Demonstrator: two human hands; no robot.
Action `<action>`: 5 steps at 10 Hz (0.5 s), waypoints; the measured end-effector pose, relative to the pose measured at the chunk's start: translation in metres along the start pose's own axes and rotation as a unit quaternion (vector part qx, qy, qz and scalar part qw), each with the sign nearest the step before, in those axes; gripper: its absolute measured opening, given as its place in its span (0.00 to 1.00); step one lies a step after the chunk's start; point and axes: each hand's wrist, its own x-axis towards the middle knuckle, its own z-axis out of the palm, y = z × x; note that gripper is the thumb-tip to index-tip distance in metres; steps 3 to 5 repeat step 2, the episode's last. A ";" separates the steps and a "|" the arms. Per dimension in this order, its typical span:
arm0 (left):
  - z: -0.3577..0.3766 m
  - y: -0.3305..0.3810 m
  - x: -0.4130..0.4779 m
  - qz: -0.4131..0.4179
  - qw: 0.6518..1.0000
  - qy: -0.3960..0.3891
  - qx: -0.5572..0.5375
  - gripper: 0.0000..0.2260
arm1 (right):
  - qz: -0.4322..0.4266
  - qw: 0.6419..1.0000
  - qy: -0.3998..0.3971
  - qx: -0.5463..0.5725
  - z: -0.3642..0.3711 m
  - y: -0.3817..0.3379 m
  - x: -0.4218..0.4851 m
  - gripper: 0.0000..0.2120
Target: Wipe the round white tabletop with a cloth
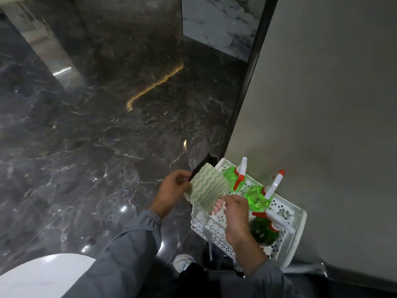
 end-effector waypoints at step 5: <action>-0.047 -0.009 -0.028 0.021 0.997 0.073 -0.031 0.09 | -0.011 0.996 -0.084 0.029 0.040 -0.015 -0.032 0.03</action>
